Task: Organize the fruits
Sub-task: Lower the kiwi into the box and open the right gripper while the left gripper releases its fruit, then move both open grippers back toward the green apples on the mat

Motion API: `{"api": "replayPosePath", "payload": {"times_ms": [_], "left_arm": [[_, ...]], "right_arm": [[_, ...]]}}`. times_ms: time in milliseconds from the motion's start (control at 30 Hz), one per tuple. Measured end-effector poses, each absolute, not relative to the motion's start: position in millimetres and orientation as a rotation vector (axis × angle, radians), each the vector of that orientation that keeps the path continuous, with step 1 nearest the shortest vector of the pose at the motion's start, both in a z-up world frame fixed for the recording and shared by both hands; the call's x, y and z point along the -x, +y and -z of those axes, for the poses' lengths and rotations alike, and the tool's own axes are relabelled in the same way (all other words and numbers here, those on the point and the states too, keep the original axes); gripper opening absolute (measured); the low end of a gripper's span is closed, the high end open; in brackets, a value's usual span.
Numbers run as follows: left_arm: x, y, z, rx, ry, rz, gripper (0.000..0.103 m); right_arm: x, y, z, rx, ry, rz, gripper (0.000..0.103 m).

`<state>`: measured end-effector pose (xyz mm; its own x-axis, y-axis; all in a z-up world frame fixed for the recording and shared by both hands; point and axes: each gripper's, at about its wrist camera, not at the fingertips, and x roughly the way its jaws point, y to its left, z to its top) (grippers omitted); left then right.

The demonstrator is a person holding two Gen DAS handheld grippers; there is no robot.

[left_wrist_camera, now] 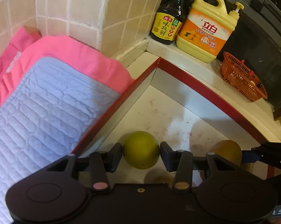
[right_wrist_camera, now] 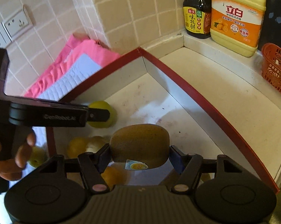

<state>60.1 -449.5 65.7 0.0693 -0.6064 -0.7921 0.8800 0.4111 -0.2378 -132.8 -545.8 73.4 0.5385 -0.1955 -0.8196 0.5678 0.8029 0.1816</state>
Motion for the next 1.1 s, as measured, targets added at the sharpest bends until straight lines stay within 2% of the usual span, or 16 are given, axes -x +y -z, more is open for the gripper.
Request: {"api": "replayPosePath", "payload": {"times_ms": [500, 567, 700, 800, 1100], "left_arm": [[-59.7, -446.7, -65.5, -0.339, 0.974, 1.133, 0.054], [-60.4, -446.5, -65.6, -0.337, 0.99, 1.13, 0.054], [-62.3, -440.7, -70.2, -0.284, 1.018, 1.136, 0.057], [-59.4, -432.7, -79.8, -0.276, 0.995, 1.139, 0.067], [-48.7, -399.0, -117.5, -0.238, 0.922, 1.117, 0.067]], "right_arm": [[128.3, -545.1, -69.4, -0.445, 0.927, 0.481, 0.069], [130.9, -547.5, -73.9, -0.472, 0.903, 0.48, 0.073], [135.6, -549.6, -83.2, -0.478, 0.883, 0.483, 0.073], [142.5, -549.2, -90.5, -0.48, 0.867, 0.491, 0.073], [164.9, -543.0, -111.8, -0.518, 0.822, 0.467, 0.074]]}}
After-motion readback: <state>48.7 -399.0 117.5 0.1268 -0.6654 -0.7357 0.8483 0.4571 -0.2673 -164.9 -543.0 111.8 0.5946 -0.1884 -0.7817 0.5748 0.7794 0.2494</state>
